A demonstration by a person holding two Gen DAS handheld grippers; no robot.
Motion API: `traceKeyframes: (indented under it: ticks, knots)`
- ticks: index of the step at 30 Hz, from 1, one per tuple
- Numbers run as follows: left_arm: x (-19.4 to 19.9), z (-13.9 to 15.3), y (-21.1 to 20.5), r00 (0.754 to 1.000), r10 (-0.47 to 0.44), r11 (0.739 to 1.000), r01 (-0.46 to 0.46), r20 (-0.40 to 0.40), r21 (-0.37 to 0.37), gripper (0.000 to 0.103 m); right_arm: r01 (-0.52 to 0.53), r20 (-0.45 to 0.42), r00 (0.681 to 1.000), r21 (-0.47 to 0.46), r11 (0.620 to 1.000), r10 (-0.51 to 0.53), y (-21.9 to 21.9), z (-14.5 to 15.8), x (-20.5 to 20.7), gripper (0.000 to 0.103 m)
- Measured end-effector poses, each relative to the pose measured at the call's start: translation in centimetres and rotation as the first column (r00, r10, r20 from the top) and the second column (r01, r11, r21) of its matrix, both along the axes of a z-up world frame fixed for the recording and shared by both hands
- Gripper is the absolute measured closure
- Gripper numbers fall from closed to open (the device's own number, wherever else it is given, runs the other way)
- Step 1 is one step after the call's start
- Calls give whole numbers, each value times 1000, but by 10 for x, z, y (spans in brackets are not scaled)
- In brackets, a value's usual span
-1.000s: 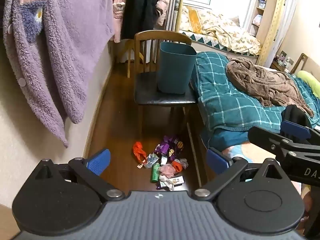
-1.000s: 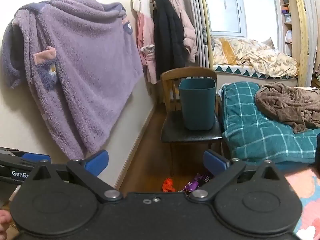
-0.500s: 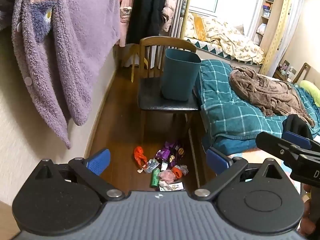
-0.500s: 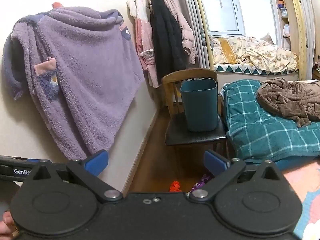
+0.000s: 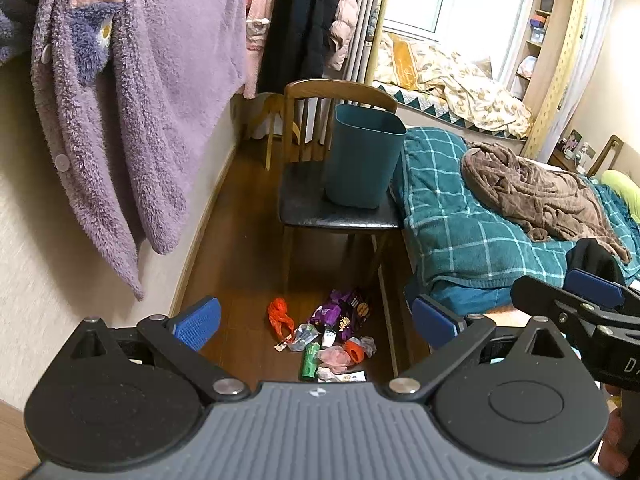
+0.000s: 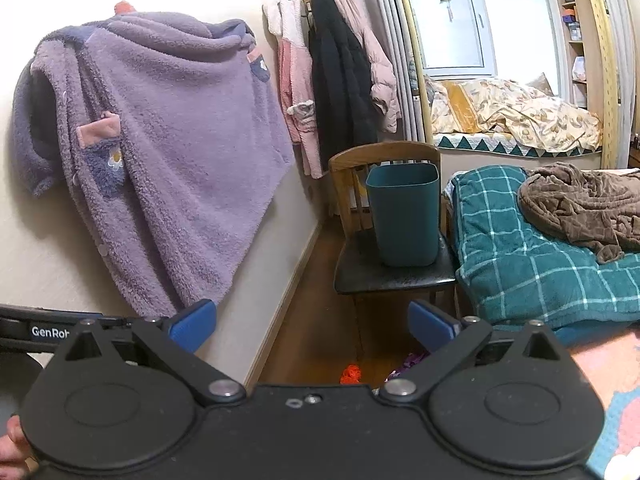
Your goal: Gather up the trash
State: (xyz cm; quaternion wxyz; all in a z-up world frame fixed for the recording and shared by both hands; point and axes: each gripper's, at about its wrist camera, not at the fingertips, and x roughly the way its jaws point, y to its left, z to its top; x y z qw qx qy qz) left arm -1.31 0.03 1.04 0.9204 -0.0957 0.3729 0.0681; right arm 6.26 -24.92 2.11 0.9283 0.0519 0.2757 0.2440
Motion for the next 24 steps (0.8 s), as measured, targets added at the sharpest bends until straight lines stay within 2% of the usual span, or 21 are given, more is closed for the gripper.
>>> traceKeyframes:
  ticks: [24]
  knots:
    - [-4,6,3,1000,3,1000,-3,26,-2,0,14,27,1000,-8,1000,-14,-2,3,-7,2]
